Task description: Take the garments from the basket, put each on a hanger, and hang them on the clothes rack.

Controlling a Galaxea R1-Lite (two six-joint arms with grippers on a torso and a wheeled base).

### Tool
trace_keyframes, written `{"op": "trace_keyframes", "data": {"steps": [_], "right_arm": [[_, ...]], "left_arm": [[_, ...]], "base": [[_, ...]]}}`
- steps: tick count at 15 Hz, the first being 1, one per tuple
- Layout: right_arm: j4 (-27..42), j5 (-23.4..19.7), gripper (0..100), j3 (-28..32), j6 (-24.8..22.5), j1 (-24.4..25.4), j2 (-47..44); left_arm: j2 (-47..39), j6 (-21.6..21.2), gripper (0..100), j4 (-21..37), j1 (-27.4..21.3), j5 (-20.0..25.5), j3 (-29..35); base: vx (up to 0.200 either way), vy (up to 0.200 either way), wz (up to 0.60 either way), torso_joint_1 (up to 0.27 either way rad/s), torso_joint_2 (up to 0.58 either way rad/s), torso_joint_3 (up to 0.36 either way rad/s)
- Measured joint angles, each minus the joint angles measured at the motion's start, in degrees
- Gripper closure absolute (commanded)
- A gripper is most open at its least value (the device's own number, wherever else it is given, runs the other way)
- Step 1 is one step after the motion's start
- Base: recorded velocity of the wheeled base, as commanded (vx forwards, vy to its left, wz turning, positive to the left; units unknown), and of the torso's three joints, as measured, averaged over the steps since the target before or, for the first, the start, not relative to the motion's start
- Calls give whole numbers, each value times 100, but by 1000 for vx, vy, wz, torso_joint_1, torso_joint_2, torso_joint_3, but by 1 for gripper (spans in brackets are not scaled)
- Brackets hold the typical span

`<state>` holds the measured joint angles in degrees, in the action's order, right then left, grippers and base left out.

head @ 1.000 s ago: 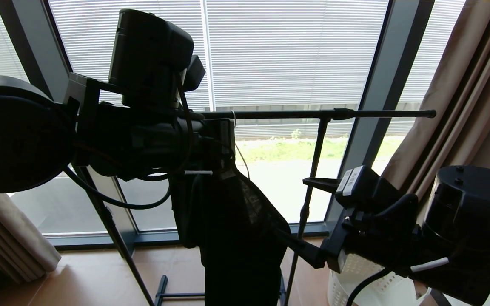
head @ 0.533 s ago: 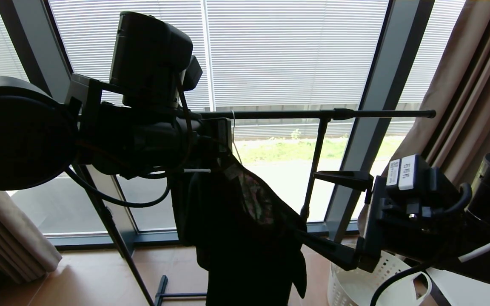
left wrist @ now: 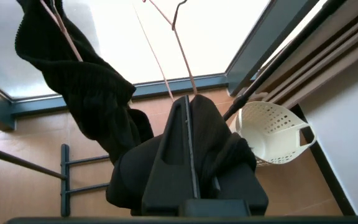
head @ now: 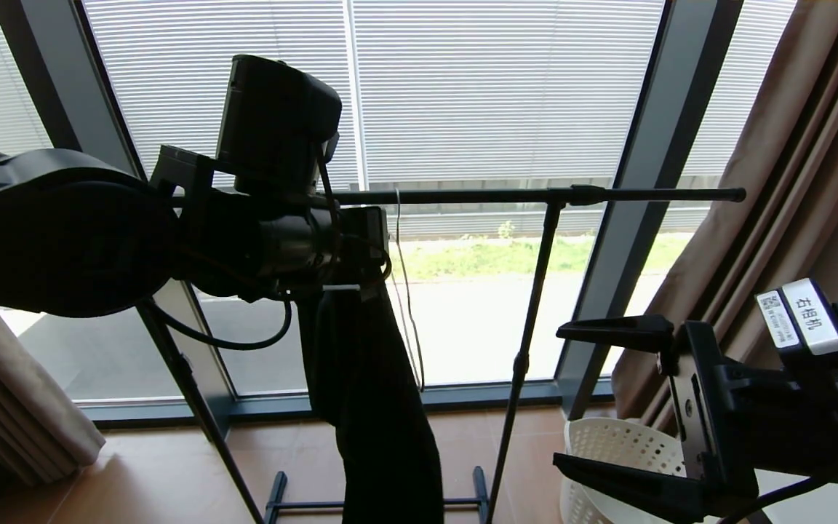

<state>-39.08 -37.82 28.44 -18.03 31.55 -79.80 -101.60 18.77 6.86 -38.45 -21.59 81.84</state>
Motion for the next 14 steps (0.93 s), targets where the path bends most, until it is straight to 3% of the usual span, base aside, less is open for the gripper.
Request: {"op": "trace_keyframes", "data": {"steps": [1, 3, 6, 8, 10, 14], "right_arm": [[104, 115, 0, 55, -2, -2, 20], [216, 928, 0, 217, 123, 277, -46], [2, 3415, 0, 653, 1141, 1499, -496], [-367, 4451, 0, 1091, 1765, 2032, -1045], [-679, 4879, 0, 1493, 2259, 2250, -1559], [-739, 4930, 0, 1783, 2328, 2247, -2114]], "left_arm": [[-6, 2, 100, -2, -63, -2, -17], [38, -13, 100, 5, -240, -2, -77], [177, -15, 100, 6, -400, -9, -295], [249, -11, 100, 2, -446, -9, -408], [286, 0, 100, 0, -516, -16, -480], [323, 2, 100, -2, -647, -11, -524]], "base": [[0, 0, 0, 0, 0, 0], [0, 0, 0, 0, 0, 0], [0, 0, 0, 0, 0, 0], [0, 0, 0, 0, 0, 0], [0, 0, 0, 0, 0, 0], [0, 0, 0, 0, 0, 0]]}}
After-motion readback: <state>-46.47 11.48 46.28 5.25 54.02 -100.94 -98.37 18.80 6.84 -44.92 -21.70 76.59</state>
